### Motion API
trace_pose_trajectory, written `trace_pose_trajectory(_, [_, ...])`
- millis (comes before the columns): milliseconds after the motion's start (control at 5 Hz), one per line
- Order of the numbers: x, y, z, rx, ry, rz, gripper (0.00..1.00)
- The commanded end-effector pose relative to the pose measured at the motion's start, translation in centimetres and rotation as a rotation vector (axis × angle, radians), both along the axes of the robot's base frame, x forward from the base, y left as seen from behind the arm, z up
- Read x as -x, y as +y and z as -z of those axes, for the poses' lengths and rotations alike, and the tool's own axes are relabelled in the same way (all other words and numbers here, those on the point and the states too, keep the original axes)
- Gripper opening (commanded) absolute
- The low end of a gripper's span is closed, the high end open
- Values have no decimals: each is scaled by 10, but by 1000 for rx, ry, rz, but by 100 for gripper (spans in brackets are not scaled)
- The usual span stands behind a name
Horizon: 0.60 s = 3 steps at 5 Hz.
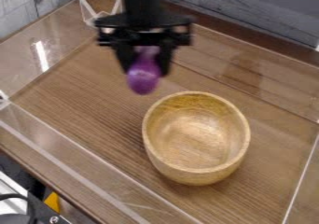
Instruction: Remove the purple eggplant from inside the brown bowl and put it on the table
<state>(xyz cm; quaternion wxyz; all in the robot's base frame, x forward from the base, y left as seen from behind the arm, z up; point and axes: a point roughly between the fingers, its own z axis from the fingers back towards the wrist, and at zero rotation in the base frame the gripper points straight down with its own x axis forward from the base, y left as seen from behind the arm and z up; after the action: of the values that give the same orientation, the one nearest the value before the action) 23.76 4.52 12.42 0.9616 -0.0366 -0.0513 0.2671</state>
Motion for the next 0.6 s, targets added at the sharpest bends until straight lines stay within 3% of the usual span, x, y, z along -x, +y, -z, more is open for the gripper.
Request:
trace_pose_trajectory(0, [5,30,0,-39,-68,-24,0])
trace_pose_trajectory(400, [11,51,42,-89,-79,-117,0])
